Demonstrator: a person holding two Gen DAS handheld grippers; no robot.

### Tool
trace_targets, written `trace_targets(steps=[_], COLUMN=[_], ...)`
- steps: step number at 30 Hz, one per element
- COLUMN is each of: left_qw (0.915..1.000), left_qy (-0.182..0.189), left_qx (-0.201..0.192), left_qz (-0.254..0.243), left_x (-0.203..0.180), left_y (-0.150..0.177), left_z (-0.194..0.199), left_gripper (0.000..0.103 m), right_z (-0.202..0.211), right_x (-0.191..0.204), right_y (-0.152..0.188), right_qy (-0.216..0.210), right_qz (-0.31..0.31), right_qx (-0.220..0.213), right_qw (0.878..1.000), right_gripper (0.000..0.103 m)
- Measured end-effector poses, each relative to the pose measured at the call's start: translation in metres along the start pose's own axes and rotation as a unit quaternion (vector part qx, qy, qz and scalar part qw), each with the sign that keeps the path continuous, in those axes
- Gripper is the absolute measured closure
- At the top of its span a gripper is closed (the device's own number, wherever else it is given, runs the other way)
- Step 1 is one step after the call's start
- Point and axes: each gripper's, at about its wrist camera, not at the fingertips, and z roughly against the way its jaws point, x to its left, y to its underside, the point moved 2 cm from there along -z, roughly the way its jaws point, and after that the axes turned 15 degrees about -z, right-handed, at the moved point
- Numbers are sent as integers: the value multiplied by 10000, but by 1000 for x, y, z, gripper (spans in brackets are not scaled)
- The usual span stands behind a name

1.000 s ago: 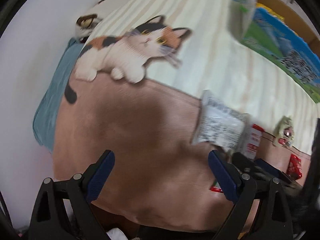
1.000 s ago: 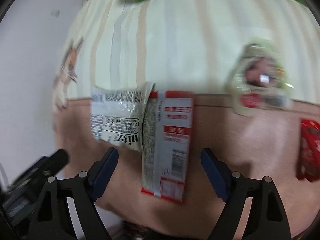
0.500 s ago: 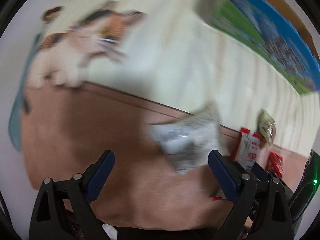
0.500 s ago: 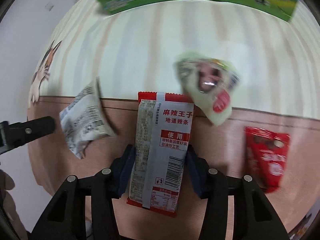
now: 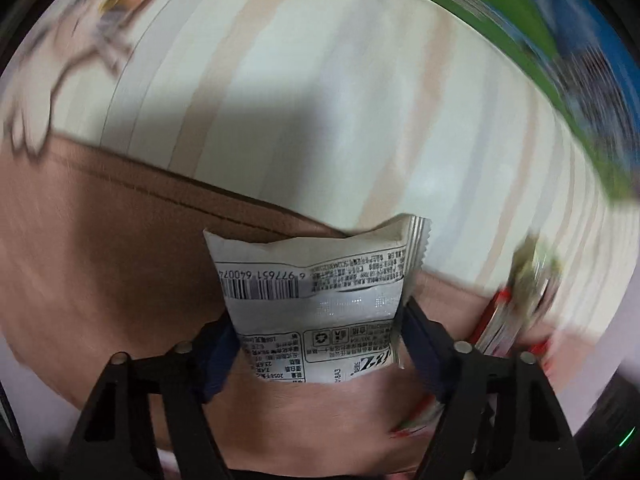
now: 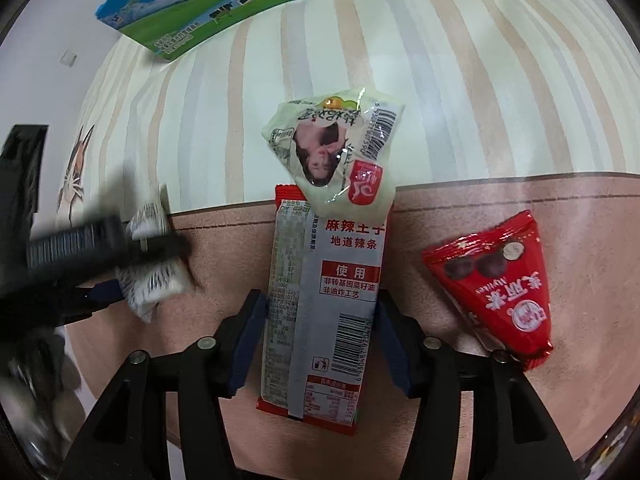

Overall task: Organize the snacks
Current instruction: 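Grasp the white printed bag with the left tool while the right tool grasps the red-white strip pack, then carry both packs into the cardboard box and open both tools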

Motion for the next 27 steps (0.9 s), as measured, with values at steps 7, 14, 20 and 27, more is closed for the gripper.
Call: trace_targets(steps=[7, 14, 20, 27], left_qw=[9865, 9862, 9883, 9877], left_qy=[-992, -1064, -1014, -1076], left_qx=[7, -88, -109, -165], left_qz=[-1301, -1267, -1136, -1125], left_x=[-32, -36, -5, -14], left_y=[44, 55, 62, 63], left_z=[0, 0, -8, -16], left_gripper=[33, 33, 33, 37], right_z=[-3, -3, -16, -25], right_x=[2, 7, 12, 27], right_y=[5, 34, 30, 26], right_qy=[321, 687, 724, 871], right_qz=[546, 1171, 926, 915], right_qx=[-20, 124, 281, -26], right_qw=[9980, 9907, 9927, 9920], right_gripper=[48, 46, 29, 46])
